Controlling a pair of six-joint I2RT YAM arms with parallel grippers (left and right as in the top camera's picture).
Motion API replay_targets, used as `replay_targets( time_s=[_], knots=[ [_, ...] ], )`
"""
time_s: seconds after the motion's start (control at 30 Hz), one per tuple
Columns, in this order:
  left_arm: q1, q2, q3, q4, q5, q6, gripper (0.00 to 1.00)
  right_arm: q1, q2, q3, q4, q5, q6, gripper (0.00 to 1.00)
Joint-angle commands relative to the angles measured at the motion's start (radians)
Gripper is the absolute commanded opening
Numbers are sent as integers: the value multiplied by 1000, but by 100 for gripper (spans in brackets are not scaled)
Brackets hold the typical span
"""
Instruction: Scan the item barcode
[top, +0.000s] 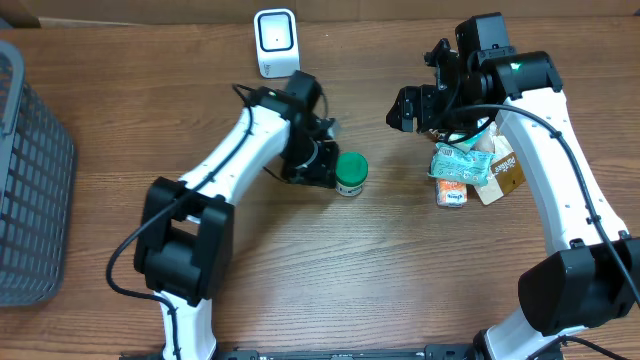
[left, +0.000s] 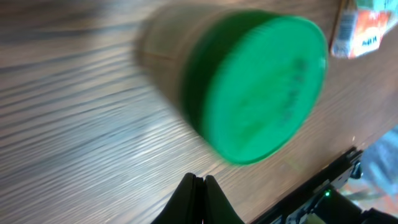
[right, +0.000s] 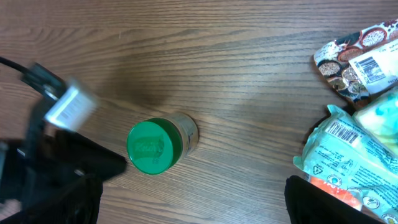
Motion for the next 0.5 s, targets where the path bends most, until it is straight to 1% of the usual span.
replay_targets(
  time_s=[0.0, 0.03, 0.13, 0.27, 0.3, 0.33, 0.37, 0.4, 0.47],
  knots=[
    [101, -19, 98, -59, -35, 49, 4, 34, -8, 8, 2, -6, -82, 93],
    [128, -23, 129, -90, -55, 58, 4, 55, -8, 8, 3, -5, -114, 99],
    [210, -39, 224, -186, -106, 106, 4, 122, -8, 8, 6, 35, -184, 100],
    [300, -64, 298, -263, -175, 145, 4, 221, -8, 8, 16, 169, -214, 100],
    [323, -69, 308, -274, -192, 146, 6, 248, -8, 8, 28, 200, -214, 100],
    [343, -72, 315, -281, -204, 146, 12, 264, -8, 8, 36, 215, -217, 100],
    [369, -74, 321, -290, -218, 148, 21, 285, -8, 8, 46, 229, -234, 100],
    [393, -75, 324, -296, -220, 163, 35, 300, -8, 8, 53, 237, -253, 100],
    [435, -75, 323, -299, -220, 193, 72, 324, -8, 8, 65, 246, -283, 100]
  ],
)
